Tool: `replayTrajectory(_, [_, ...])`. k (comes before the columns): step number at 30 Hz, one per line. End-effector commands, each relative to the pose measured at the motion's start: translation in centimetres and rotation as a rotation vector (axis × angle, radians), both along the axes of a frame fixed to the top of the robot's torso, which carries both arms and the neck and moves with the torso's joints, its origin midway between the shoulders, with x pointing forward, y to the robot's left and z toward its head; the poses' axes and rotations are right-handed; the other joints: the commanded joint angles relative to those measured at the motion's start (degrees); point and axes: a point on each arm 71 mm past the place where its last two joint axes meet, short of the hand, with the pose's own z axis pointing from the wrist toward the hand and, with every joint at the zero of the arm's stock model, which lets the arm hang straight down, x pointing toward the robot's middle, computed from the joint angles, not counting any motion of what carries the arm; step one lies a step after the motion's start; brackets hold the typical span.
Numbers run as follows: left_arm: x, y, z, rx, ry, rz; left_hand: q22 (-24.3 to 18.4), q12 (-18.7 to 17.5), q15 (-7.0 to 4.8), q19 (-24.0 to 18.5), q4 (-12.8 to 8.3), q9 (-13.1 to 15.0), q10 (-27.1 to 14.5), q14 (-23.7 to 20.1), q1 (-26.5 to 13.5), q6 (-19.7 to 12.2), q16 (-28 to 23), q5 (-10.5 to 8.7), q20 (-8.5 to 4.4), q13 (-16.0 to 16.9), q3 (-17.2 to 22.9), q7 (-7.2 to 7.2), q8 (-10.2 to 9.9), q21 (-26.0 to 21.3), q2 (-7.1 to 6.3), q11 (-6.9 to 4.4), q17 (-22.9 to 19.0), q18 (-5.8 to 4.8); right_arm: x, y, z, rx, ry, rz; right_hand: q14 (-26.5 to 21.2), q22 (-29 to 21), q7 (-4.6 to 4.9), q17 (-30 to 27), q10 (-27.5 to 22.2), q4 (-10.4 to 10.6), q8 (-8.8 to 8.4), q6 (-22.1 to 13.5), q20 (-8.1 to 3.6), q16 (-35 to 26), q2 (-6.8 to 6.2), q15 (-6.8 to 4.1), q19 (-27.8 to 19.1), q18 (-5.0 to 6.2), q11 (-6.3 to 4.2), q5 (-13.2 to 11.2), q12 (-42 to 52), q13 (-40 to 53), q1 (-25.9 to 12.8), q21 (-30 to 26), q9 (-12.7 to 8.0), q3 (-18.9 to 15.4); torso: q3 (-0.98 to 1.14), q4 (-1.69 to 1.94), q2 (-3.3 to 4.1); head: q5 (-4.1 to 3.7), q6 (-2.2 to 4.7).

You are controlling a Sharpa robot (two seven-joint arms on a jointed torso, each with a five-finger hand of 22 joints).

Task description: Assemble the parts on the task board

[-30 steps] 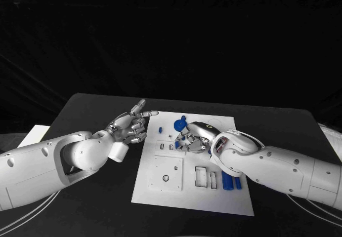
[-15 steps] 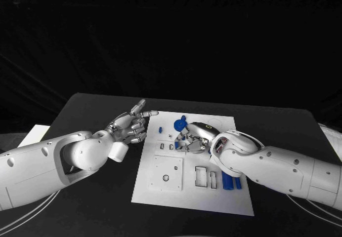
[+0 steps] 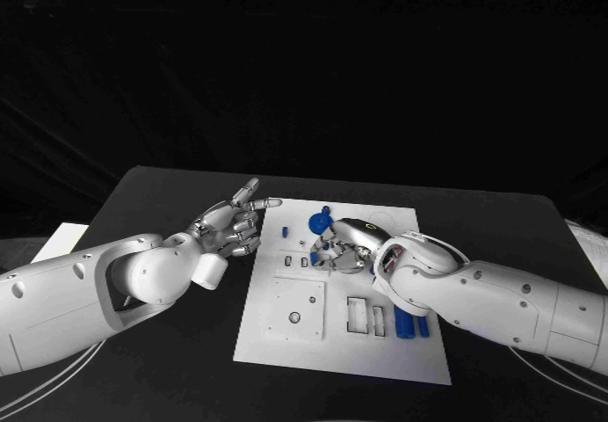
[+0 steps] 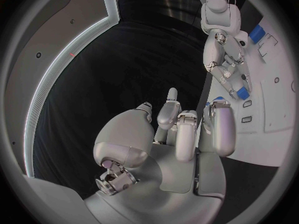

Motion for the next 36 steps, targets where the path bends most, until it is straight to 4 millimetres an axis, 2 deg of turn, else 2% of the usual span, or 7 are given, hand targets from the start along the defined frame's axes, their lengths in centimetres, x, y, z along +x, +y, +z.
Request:
replayTrajectory(1, [-0.1,-0.2,0.2,-0.005,-0.011,-0.027,0.1,-0.1,0.38,0.1,-0.4,0.1,-0.3,6.0,0.5,-0.4,0.2,0.35,0.35,0.0,0.0,0.16,-0.3,-0.2,-0.11,0.18,15.1,0.02,-0.1,0.1,-0.1,-0.014,0.002,0.007,5.5,1.4,0.16,12.6,-0.3,0.0,-0.19,-0.7,0.49,-0.1,-0.63,0.57,0.1,-0.04,0.34,0.3,-0.5,7.0,-0.2,-0.3,-0.2,-0.4,-0.01,-0.01,0.03,-0.02,-0.04])
replayTrajectory(20, [0.0,-0.2,0.1,-0.003,-0.007,-0.035,0.1,-0.1,0.38,0.1,-0.4,0.1,-0.3,6.0,0.6,-0.4,0.2,0.35,0.35,0.0,0.0,0.16,-0.3,-0.2,-0.1,0.18,15.1,0.02,-0.2,0.3,0.2,0.007,-0.019,0.008,5.5,1.1,0.92,12.8,-1.7,0.4,-0.12,-3.6,1.19,0.0,-1.78,1.28,0.0,0.02,1.1,0.6,-2.5,5.5,-0.7,-0.5,-0.9,-2.6,0.0,0.0,0.02,-0.04,-0.02])
replayTrajectory(25, [0.0,-0.1,0.1,0.007,-0.012,-0.033,0.0,-0.1,0.39,0.1,-0.5,0.1,-0.3,6.0,0.7,-0.4,0.2,0.33,0.36,0.0,0.0,0.18,-0.3,-0.2,-0.15,0.19,15.1,0.03,-0.6,0.2,0.9,0.067,-0.076,0.024,5.6,1.1,1.46,13.1,-2.9,1.2,-0.15,-6.4,1.57,0.2,-2.61,1.71,0.0,0.02,1.6,-0.6,-4.2,4.2,-1.2,-0.5,-1.2,-5.4,0.04,0.02,0.0,-0.03,-0.03])
replayTrajectory(28, [0.1,0.0,0.0,0.02,-0.017,-0.032,0.1,-0.1,0.41,0.1,-0.7,0.1,-0.3,6.0,1.0,-0.5,0.2,0.27,0.38,0.0,0.0,0.21,-0.4,-0.2,-0.51,0.22,15.1,0.02,-1.2,0.1,1.6,0.138,-0.108,0.068,5.6,1.2,1.65,13.3,-3.2,1.6,-0.12,-7.1,1.75,0.3,-2.56,1.86,0.0,0.01,1.78,-0.7,-4.6,3.9,-0.9,-0.5,-1.2,-6.8,0.08,-0.03,-0.05,0.04,0.07])
replayTrajectory(29, [0.1,0.0,0.0,0.027,-0.018,-0.031,0.1,-0.1,0.43,0.1,-0.7,0.1,-0.3,6.0,1.1,-0.6,0.2,0.24,0.39,0.0,-0.1,0.25,-0.4,-0.1,-0.71,0.24,15.1,0.02,-1.4,0.1,1.9,0.164,-0.115,0.086,5.7,1.2,1.83,13.5,-3.3,2.1,-0.08,-7.8,1.9,0.5,-2.48,2.03,0.0,-0.01,1.95,-1.6,-4.6,3.8,-0.9,-0.5,-1.2,-7.9,0.06,-0.08,-0.06,0.07,0.11])
replayTrajectory(32, [0.3,0.1,-0.2,0.06,-0.025,-0.026,0.0,0.0,0.53,0.1,-1.0,0.1,-0.2,6.0,1.5,-1.3,0.2,0.11,0.46,0.1,-0.4,0.42,-0.7,-0.2,-1.57,0.38,15.1,0.03,-2.0,-0.2,3.0,0.235,-0.14,0.133,5.7,1.3,2.05,13.7,-3.4,3.8,-0.04,-8.4,2.16,0.6,-2.65,2.31,-0.1,0.0,2.23,-2.8,-4.5,3.7,-1.2,-0.5,-1.1,-11.6,0.09,-0.11,-0.11,0.03,0.3])
replayTrajectory(36, [0.5,0.2,-0.6,0.134,-0.013,-0.023,-0.7,-0.2,0.6,-0.2,-2.1,0.4,-0.4,6.0,2.6,-1.7,0.2,0.05,0.55,-0.1,-1.1,0.46,-0.2,-0.6,-3.47,0.44,15.1,0.19,-1.9,-1.2,5.2,0.344,-0.136,0.141,5.6,0.9,2.12,13.4,-3.3,6.6,0.02,-8.3,2.35,0.4,-1.9,2.4,-0.3,0.09,2.31,-3.6,-4.1,3.6,0.7,-0.7,-1.0,-16.3,0.25,-0.21,-0.33,-0.08,0.57])
